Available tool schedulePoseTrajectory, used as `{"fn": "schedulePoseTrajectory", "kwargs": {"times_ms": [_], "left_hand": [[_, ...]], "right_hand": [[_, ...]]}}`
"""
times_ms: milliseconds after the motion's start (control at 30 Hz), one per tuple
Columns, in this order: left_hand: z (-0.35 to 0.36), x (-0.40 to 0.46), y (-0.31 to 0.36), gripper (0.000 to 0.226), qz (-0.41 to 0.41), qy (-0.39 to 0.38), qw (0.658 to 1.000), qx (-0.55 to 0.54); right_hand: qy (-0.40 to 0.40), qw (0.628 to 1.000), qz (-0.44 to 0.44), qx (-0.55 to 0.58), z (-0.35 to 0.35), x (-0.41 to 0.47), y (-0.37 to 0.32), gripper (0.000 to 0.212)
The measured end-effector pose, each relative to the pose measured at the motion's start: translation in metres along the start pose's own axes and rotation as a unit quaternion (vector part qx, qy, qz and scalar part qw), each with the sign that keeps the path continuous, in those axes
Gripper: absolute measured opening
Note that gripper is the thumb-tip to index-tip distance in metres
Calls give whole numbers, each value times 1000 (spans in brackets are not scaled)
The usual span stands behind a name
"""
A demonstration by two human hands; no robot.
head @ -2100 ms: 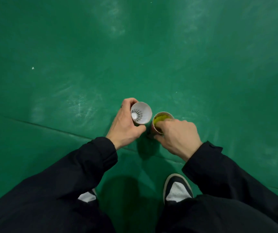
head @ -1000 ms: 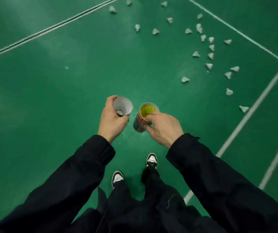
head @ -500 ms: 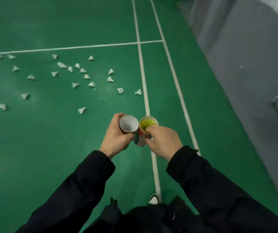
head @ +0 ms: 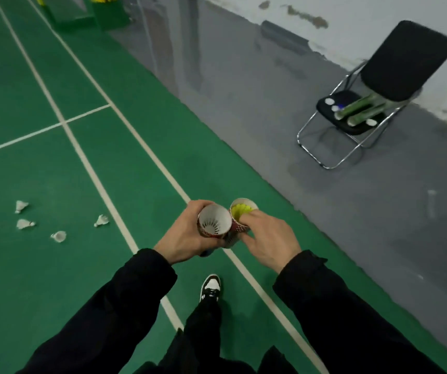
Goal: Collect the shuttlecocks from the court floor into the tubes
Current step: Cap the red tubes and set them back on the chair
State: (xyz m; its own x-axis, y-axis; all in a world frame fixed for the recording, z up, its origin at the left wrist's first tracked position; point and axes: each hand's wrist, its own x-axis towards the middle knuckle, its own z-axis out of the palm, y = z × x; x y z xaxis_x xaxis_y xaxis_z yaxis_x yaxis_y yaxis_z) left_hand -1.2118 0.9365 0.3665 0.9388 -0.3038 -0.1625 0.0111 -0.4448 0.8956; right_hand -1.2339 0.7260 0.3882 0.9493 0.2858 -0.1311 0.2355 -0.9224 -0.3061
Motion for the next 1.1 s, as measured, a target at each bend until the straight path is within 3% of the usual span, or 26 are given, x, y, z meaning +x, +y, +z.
{"fn": "schedulePoseTrajectory", "kwargs": {"times_ms": [133,367,633,800,967,1100], "left_hand": [[-3,117,14,82,42,-141,988,48],[18,286,78,81,140,-299,938,104],[96,473,130,82,216,-390,869,214],[137,595,178,77,228,-374,880,185],[163,693,219,82,269,-301,905,134],[183,783,231,80,288,-247,917,123]], "right_hand": [[9,998,54,-7,-32,66,59,25],[29,989,143,31,-89,145,165,24],[80,984,135,87,-135,237,316,18],[80,979,127,135,-194,312,420,23],[144,952,167,211,-243,386,494,49],[207,901,210,318,-263,449,551,33]]}}
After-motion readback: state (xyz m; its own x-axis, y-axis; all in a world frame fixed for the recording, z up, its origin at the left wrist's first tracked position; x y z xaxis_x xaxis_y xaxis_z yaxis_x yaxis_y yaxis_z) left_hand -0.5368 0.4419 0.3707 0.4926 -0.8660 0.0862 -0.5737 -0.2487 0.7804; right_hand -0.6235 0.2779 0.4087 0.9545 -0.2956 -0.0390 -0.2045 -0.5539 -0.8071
